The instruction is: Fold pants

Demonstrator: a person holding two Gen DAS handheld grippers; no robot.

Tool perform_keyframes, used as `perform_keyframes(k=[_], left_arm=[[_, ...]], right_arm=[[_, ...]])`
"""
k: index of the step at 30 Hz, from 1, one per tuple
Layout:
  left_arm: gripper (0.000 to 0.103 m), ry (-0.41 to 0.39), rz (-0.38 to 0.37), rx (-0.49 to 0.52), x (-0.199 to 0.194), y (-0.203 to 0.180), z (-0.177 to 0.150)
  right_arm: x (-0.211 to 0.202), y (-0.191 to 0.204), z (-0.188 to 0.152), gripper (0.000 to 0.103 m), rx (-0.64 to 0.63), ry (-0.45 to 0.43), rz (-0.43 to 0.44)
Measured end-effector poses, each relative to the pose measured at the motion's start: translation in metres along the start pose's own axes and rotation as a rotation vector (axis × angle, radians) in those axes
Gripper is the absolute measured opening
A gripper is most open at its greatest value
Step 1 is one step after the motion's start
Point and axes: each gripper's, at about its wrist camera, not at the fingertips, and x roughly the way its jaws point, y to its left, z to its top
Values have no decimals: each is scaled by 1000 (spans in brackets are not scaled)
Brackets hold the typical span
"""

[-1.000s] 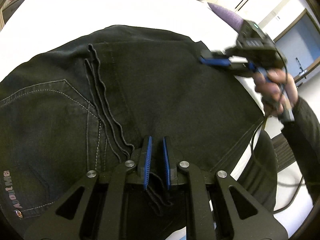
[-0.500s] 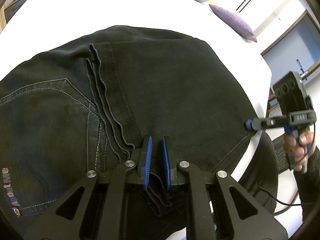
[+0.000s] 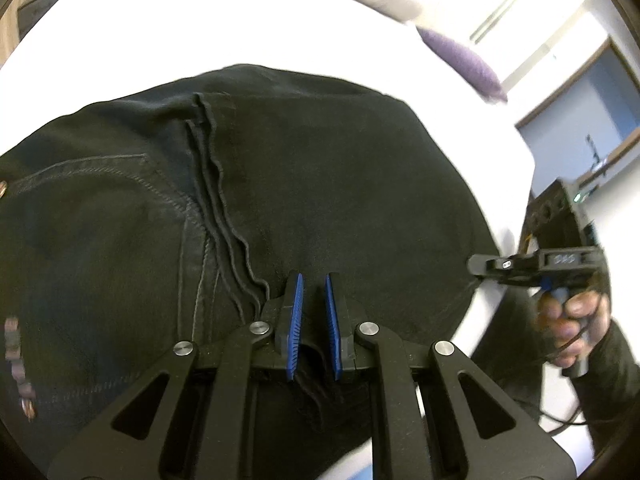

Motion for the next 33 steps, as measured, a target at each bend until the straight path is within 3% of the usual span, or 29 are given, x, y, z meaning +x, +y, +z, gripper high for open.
perform_keyframes(k=[4, 6, 8, 10, 11, 12, 13, 15, 17, 21, 29, 33], left_arm=[[11, -59, -6, -48, -40, 8, -15], [11, -111, -5, -91, -71, 19, -28], [11, -177, -7, -156, -104, 35, -45], [18, -243, 8, -233, -135, 54, -65], [20, -277, 12, -278, -148, 66, -78], [33, -310, 12, -322, -160, 76, -88], [62, -339, 12, -370, -169, 87, -97], [88, -442, 11, -528, -192, 115, -126], [88, -503, -23, -655, -201, 138, -147], [88, -500, -147, -821, -190, 176, -165], [88, -506, -249, -931, -158, 208, -174], [88, -552, -321, -989, -143, 225, -180]], right_arm=[[-3, 6, -4, 0, -7, -60, -18], [-5, 21, -8, 12, -61, -95, -69], [-7, 42, -13, 64, -106, -135, -58], [-9, 65, -16, 81, -139, -181, -65], [-9, 77, -17, 81, -166, -198, -78], [-7, 88, -17, 81, -188, -203, -75], [-5, 96, -17, 81, -197, -201, -54], [2, 115, -14, 80, -202, -182, 23], [11, 133, -12, 76, -220, -155, 88], [32, 154, -10, 66, -224, -100, 191], [65, 170, -16, 56, -213, -35, 259], [68, 165, -15, 55, -191, -28, 269]])
